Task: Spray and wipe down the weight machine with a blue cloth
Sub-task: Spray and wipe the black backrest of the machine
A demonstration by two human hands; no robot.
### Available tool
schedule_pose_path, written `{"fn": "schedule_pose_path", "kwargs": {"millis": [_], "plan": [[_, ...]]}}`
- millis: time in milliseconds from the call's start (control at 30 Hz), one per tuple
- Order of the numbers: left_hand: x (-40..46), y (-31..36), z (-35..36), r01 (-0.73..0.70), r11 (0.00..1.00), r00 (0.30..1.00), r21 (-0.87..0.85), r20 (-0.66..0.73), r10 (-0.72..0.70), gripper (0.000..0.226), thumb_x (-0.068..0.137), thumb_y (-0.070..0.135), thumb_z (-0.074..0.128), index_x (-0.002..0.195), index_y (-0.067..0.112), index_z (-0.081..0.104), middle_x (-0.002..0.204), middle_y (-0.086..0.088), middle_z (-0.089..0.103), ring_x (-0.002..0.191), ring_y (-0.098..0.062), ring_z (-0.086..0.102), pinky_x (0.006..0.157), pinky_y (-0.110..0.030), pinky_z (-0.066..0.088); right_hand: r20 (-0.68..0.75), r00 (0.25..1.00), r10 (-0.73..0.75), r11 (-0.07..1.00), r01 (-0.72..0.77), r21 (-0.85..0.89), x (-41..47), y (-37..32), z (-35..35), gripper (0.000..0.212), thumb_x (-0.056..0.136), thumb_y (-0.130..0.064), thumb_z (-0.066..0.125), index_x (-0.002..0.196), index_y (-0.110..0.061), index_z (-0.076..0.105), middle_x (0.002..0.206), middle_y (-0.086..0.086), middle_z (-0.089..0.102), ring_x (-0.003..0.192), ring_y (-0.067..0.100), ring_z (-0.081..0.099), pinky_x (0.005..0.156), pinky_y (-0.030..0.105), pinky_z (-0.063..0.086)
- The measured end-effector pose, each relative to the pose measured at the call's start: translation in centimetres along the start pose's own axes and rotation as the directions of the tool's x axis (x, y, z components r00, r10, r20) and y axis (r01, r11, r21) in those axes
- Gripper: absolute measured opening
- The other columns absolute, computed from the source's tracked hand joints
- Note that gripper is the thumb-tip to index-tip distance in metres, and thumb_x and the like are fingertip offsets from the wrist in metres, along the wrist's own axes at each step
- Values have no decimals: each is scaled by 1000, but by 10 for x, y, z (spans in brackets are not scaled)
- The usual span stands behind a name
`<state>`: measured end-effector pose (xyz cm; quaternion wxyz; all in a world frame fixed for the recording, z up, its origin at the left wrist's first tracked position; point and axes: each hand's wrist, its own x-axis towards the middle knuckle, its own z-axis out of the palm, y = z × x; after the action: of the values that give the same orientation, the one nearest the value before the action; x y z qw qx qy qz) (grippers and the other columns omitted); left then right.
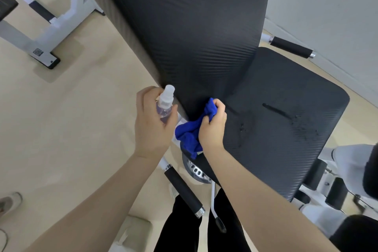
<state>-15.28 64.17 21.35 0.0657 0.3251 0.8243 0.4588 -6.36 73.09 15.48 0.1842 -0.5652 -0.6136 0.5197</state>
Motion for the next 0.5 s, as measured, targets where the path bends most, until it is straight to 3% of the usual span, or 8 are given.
{"fn": "schedule_pose_path", "kwargs": {"millis": [67,167,233,367,433,500], "plan": [[-8,-5,3,27,1000,997,2,77,-28,21,81,9,62,98,7,52,102,3,44,82,3,41,69,2,33,-12,981,193,980,-194,-40,11,13,-4,46,85,8,35,122,-18,43,116,13,50,80,13,48,73,25,39],[-13,-6,10,-31,999,986,-8,164,32,19,79,26,52,93,13,54,94,9,46,78,1,43,68,-1,35,-65,921,383,922,-378,83,36,12,-8,41,82,6,35,113,-19,47,101,6,55,84,22,49,72,32,40],[-11,-8,12,-73,997,986,6,148,72,20,77,26,51,94,16,54,95,8,46,79,-1,43,67,0,35,-101,944,315,928,-283,242,52,-1,-11,42,81,7,36,112,-19,49,89,-5,55,82,15,52,74,26,43],[-10,-11,13,-125,991,985,38,128,119,20,77,25,51,97,25,48,98,10,43,81,-6,46,66,-8,38,-184,983,22,970,24,241,85,-32,-28,44,81,8,37,111,-23,49,87,-15,55,74,-3,50,65,6,39],[-12,-12,15,-144,988,983,46,123,138,21,77,26,52,98,24,49,100,8,41,81,-9,47,65,-13,40,-186,982,21,989,7,149,91,-24,-28,48,80,7,34,118,-20,47,98,-5,57,77,4,51,61,4,38],[-14,-12,17,-167,984,980,59,117,160,21,78,25,53,99,23,50,102,5,41,79,-12,49,63,-19,42,-147,972,182,981,-170,88,87,-2,-24,52,82,4,33,126,-22,41,113,6,55,84,17,50,67,17,39]]}}
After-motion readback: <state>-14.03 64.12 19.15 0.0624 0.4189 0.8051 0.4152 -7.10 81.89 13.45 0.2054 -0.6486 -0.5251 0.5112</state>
